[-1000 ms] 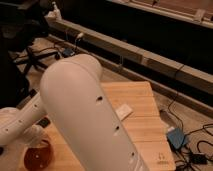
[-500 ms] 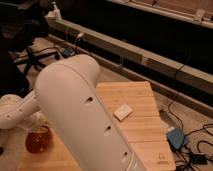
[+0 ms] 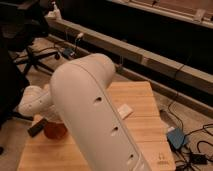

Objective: Drag the ceramic bowl in a circle

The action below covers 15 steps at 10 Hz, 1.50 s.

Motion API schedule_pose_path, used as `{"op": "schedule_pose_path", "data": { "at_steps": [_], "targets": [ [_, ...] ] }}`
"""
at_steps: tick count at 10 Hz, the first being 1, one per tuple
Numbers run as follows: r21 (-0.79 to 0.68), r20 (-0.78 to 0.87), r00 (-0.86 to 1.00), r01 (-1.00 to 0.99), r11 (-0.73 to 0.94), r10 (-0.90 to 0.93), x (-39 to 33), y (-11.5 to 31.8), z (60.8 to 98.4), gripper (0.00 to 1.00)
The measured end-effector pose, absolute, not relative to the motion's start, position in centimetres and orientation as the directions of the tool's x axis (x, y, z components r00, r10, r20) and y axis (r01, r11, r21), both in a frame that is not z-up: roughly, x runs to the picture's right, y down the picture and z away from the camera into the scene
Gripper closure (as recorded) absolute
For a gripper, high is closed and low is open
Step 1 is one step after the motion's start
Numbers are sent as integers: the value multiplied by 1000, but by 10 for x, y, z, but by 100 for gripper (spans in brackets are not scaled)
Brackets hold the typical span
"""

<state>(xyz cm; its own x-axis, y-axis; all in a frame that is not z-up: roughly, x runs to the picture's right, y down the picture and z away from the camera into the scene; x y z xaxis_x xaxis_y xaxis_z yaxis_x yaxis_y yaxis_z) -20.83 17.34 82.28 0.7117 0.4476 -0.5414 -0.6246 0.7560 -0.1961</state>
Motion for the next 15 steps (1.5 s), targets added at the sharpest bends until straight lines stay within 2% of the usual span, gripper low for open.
{"op": "schedule_pose_path", "data": {
  "at_steps": [4,9,12,15],
  "targets": [
    [-116,-612,633,-665,738,474,-128,171,817,100],
    [-173,-636,692,-560,810,342,-85,224,768,100],
    [-268,-615,751,-486,832,241,-100,268,743,100],
    [-389,-526,832,-419,820,176,-156,300,717,100]
  ]
}}
